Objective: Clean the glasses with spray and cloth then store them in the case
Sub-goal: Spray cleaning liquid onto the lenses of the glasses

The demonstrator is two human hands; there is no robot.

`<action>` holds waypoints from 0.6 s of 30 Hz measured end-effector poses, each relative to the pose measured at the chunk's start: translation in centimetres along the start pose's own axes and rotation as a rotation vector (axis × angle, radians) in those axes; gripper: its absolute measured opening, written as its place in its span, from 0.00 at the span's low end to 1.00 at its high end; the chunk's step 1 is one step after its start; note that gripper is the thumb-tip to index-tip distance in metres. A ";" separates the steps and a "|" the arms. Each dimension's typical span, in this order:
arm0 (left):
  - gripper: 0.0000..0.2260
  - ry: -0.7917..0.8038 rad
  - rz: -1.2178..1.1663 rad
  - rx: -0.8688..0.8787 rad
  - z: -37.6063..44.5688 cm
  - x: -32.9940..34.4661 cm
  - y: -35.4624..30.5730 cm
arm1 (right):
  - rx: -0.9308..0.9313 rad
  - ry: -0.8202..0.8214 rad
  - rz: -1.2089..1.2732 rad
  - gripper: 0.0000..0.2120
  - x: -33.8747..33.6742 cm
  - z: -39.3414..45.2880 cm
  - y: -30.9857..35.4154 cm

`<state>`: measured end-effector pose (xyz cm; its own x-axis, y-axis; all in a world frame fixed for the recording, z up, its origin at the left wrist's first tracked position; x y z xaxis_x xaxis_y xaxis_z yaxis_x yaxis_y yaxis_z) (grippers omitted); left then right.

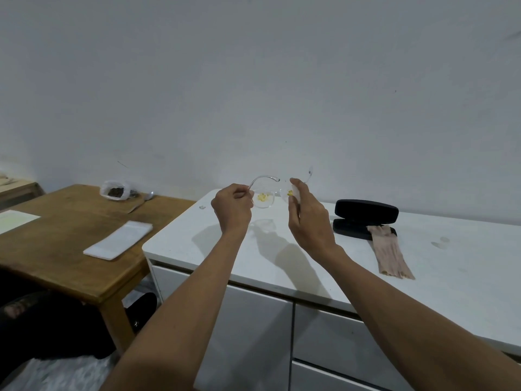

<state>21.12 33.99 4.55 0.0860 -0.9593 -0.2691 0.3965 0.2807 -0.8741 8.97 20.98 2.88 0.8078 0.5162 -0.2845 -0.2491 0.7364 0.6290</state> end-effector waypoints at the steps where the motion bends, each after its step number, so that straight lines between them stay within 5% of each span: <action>1: 0.03 -0.001 -0.002 -0.006 0.0 0.0 0.0 | 0.014 -0.023 0.010 0.19 -0.5 0.0 -0.1; 10: 0.03 -0.010 -0.047 -0.069 -0.4 0.2 0.1 | 0.142 -0.162 0.042 0.16 -6.1 -0.9 -3.6; 18: 0.06 0.044 -0.120 -0.087 -0.4 0.2 -1.5 | 0.766 -0.227 0.861 0.12 -5.2 -0.8 -4.7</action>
<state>20.16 33.42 5.63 0.0021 -0.9844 -0.1759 0.3207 0.1673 -0.9323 5.54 15.20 0.78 0.6260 0.5685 0.5337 -0.4358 -0.3125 0.8440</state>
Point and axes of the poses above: each hand's wrist, its own z-axis towards the middle knuckle, its own x-axis out of the palm, y = z × x, the point moved 3 cm from there along z, towards the middle knuckle, and after that the axes turned 15 degrees about z, right-handed, at the moved point
